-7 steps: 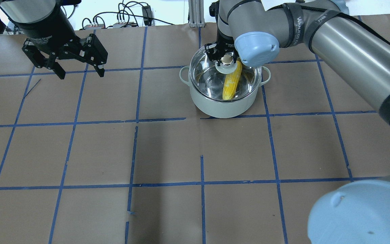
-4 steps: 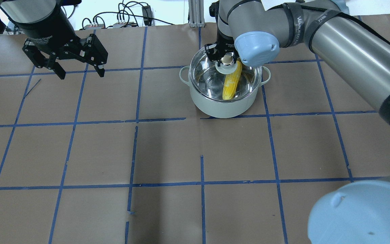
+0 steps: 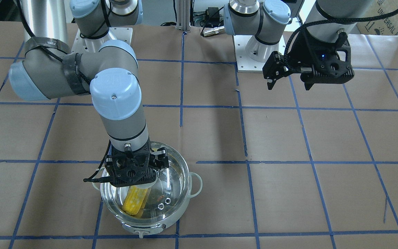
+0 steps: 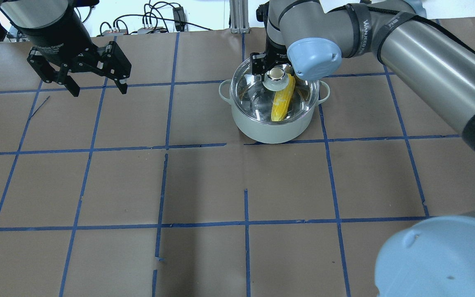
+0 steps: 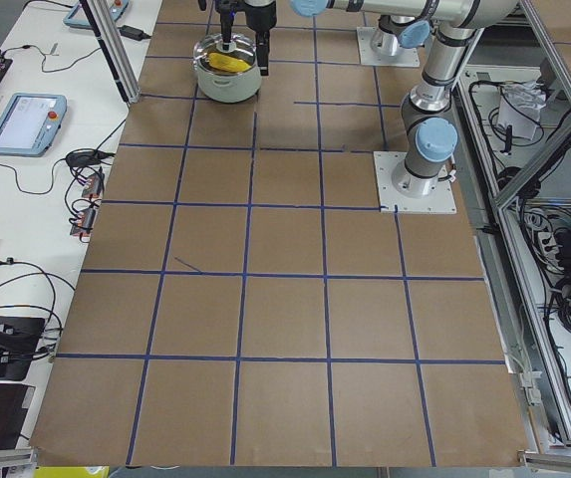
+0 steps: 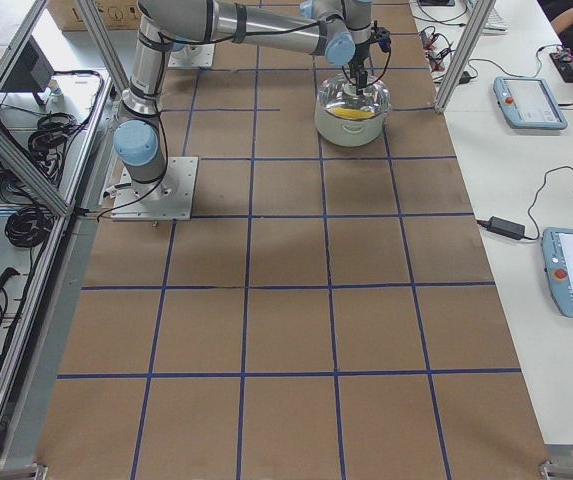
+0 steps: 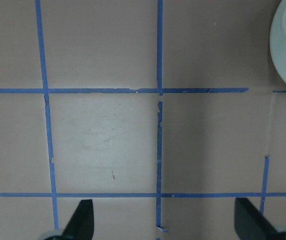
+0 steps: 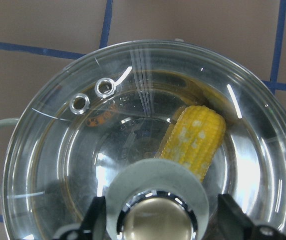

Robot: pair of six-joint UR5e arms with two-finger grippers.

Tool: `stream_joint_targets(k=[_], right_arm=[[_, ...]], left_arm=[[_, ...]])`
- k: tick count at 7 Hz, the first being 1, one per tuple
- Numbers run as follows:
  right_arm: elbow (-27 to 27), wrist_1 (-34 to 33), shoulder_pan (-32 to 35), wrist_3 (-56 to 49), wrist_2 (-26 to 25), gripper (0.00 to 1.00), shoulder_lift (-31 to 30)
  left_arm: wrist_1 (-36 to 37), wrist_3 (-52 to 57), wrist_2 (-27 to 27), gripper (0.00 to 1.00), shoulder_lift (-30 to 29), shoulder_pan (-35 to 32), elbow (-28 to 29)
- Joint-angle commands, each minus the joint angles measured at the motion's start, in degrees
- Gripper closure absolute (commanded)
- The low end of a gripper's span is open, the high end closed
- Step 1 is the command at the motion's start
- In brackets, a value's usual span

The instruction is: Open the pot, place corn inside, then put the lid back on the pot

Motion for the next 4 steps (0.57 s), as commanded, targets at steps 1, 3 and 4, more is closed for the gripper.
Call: stream_joint_targets(k=[1,3,4], right_arm=[[-0.5,-0.1,-0.3,-0.3,0.3,0.06,-0.3],[-0.1,0.3,-3.5,-0.5,0.6,0.01,-3.3],[0.2,3.2,-6.3,-2.3,0.8,0.01,-6.6]], left_arm=[[0.0,0.0,0.0,0.0,0.0,0.0,0.0],[0.0,0.0,0.0,0.0,0.0,0.0,0.0],[0.0,0.0,0.0,0.0,0.2,0.0,0.0]])
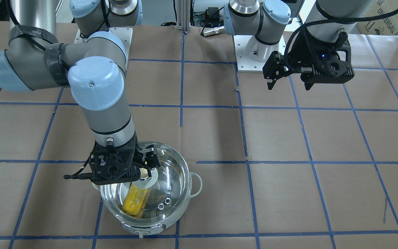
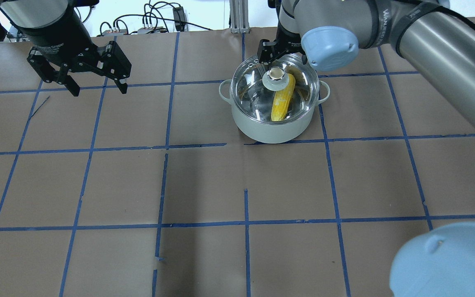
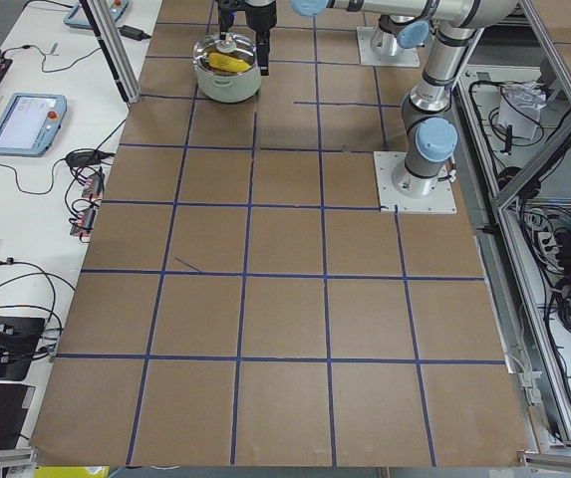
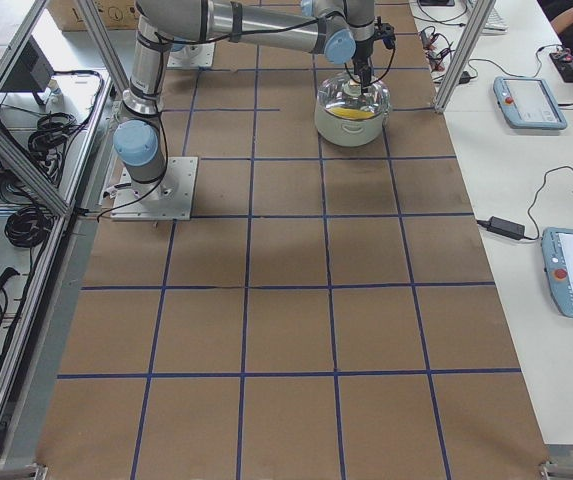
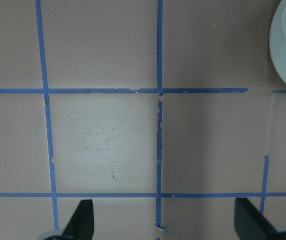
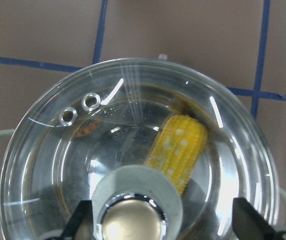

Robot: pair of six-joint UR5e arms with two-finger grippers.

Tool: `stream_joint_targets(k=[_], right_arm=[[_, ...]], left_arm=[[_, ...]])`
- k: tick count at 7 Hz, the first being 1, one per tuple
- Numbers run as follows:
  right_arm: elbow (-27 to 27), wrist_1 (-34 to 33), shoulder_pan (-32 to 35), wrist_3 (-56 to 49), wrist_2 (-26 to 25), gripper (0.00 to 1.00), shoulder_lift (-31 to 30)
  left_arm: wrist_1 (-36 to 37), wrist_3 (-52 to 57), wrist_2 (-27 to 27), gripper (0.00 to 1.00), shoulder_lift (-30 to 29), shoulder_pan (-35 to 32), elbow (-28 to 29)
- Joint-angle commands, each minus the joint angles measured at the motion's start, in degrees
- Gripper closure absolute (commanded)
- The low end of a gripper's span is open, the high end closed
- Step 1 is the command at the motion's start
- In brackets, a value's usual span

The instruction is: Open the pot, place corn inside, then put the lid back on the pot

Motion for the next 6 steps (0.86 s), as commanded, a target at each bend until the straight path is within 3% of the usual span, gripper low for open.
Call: stream_joint_targets(k=[1,2,4,6], right_arm=[[1.2,3.4,-4.7,-2.9,0.3,0.0,-6.0],[2.2,3.7,-6.4,-3.0,1.6,0.0,-8.9],[7.1,17.9,-10.1,-4.1,3.2,0.0,-21.0],[9.8,22.4,-12.6,-5.3,3.0,0.0,-29.9]], left_arm=[[0.0,0.0,0.0,0.0,0.0,0.0,0.0],[0.0,0.0,0.0,0.0,0.1,0.0,0.0],[0.0,0.0,0.0,0.0,0.0,0.0,0.0],[0.0,0.0,0.0,0.0,0.0,0.0,0.0]])
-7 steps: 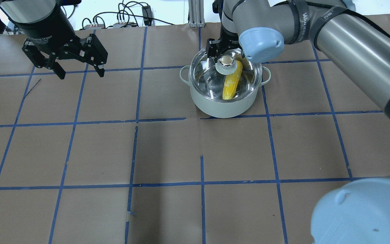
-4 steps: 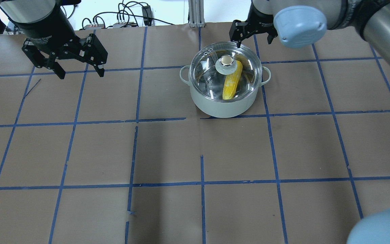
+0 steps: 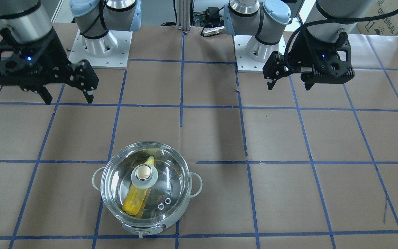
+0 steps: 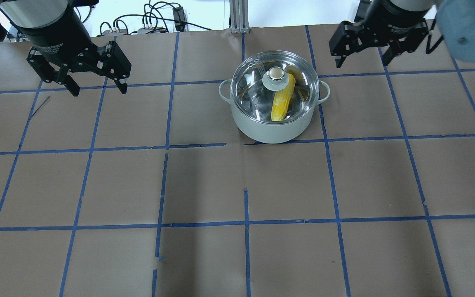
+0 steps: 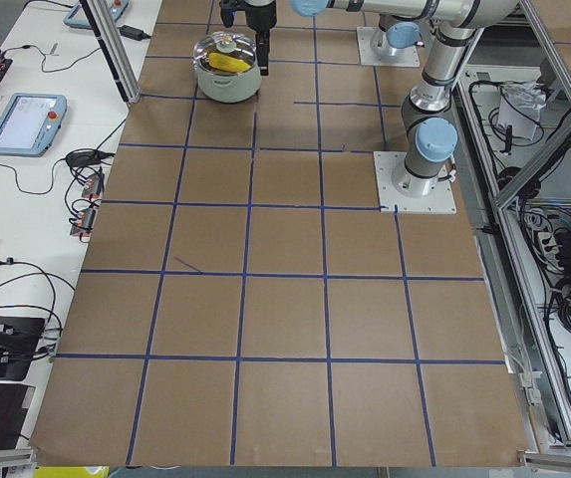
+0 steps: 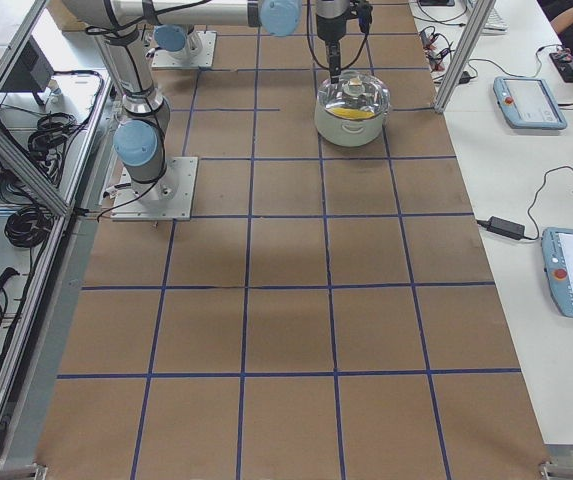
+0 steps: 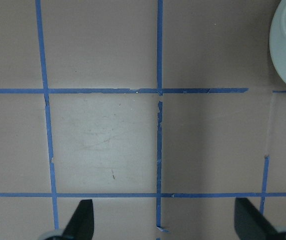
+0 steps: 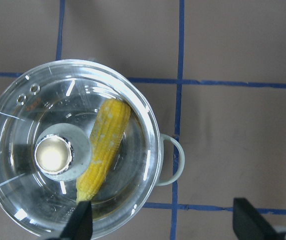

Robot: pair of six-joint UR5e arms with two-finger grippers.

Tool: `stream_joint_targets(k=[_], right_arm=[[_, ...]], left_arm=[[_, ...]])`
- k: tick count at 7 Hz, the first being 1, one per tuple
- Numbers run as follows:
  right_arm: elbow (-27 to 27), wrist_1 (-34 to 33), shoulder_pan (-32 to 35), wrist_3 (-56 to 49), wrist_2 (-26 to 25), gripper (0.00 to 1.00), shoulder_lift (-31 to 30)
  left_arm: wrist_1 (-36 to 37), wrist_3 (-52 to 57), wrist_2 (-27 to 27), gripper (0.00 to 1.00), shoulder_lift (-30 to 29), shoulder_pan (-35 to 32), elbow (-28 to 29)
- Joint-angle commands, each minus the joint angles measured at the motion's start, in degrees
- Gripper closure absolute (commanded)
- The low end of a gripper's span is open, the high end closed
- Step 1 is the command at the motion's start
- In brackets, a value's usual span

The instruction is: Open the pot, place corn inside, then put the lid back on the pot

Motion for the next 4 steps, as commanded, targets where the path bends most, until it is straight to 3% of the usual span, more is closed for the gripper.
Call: stream_joint_targets(k=[1,4], right_arm=[[1.8,5.7,-1.6,-2.5,-0.6,0.0,-8.0],[1.7,9.5,-2.4,-2.6,-3.1,0.01,-9.2]], left_arm=[[0.0,0.0,0.0,0.0,0.0,0.0,0.0],[0.0,0.0,0.0,0.0,0.0,0.0,0.0]])
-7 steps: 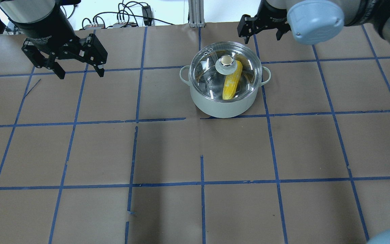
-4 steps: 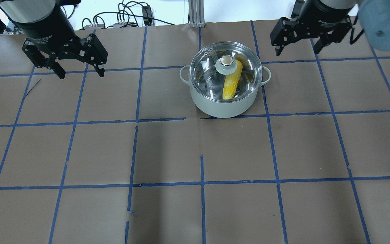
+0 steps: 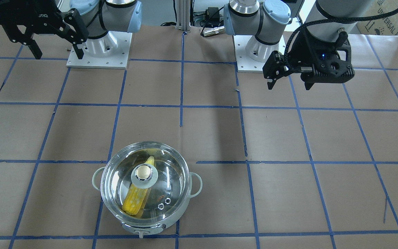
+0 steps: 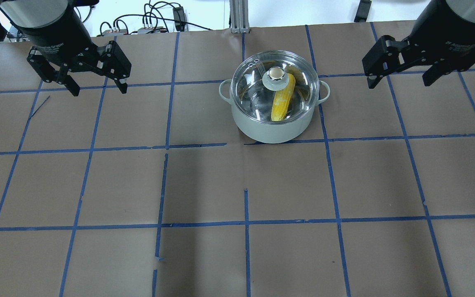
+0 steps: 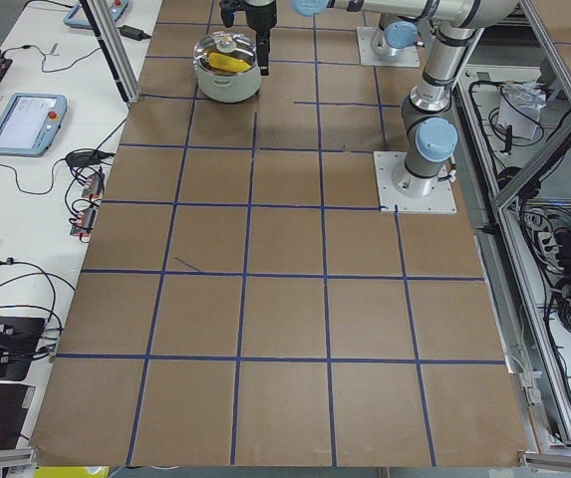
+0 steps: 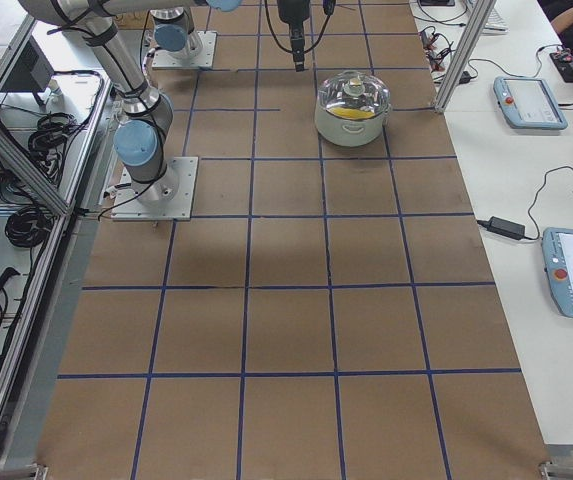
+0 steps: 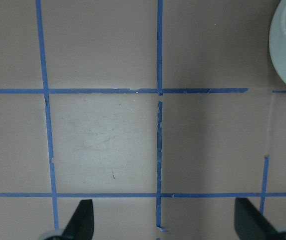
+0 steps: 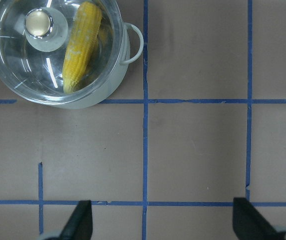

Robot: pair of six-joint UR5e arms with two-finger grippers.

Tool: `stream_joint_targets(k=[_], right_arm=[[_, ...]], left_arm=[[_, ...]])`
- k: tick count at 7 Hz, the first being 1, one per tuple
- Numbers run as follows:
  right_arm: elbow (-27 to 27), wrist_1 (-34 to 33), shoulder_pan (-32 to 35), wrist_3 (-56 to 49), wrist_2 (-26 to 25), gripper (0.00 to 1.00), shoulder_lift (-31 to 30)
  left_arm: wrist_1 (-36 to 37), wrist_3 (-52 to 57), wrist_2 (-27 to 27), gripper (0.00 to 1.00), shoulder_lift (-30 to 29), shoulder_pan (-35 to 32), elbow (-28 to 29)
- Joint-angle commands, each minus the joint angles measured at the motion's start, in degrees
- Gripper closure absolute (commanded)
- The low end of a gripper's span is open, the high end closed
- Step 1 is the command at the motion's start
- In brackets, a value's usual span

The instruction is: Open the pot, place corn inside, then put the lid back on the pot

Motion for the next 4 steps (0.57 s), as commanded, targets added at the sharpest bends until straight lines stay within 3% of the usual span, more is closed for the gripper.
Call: stream_joint_targets(k=[1,4], right_arm=[[-0.2,1.3,-0.4,0.0,-2.0,0.0,-0.6],[-0.3,1.1,0.1,0.1,-2.9,0.01,-0.7]], left_arm=[[0.0,0.0,0.0,0.0,0.0,0.0,0.0],[0.0,0.0,0.0,0.0,0.0,0.0,0.0]])
